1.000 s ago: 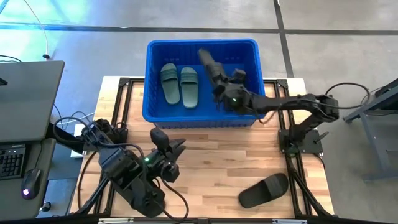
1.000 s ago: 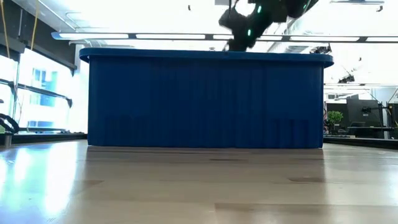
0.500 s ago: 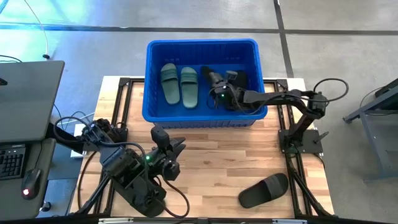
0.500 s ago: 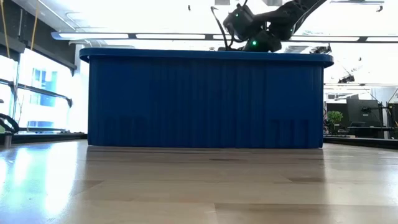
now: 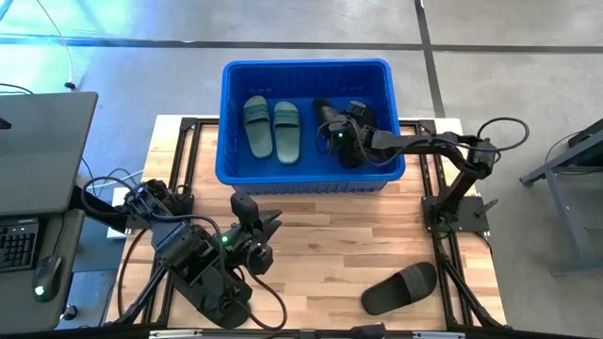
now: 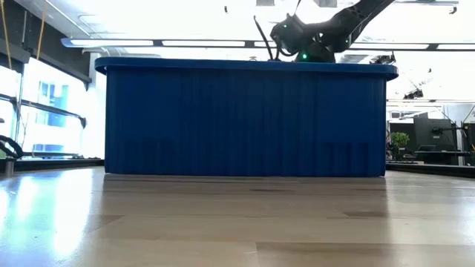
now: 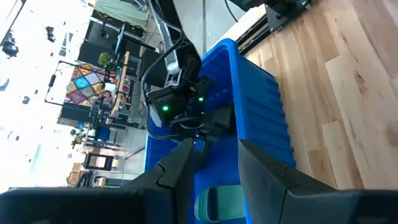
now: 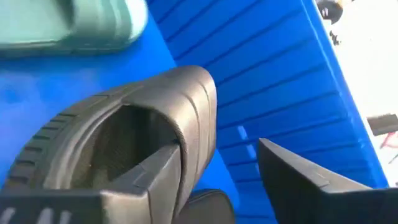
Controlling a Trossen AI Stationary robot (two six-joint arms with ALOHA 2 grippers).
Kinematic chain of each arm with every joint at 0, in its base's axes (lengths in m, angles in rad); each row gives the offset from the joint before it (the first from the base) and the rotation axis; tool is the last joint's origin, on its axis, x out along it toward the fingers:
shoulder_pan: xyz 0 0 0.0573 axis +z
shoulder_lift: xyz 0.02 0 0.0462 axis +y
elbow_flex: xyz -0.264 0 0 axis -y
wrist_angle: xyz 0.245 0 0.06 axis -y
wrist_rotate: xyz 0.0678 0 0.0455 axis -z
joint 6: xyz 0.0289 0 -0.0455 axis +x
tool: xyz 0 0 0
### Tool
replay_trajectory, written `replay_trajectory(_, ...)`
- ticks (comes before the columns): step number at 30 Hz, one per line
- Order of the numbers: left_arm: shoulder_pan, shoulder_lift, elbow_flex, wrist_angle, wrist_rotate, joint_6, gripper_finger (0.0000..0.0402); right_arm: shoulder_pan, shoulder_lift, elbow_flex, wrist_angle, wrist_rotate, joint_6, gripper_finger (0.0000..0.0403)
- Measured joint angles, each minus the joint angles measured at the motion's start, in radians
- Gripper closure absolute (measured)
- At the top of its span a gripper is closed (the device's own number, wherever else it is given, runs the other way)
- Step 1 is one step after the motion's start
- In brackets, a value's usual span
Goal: Pick and place slides into bin
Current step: Put the black slide into the blue bin
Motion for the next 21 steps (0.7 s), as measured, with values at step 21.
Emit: replay_trajectory(21,-0.001,0.001,0.0,0.001,0.058,-0.022,0.0291,0.04,-0.028,0.002,0.069,-0.051,-0.013,0.0198)
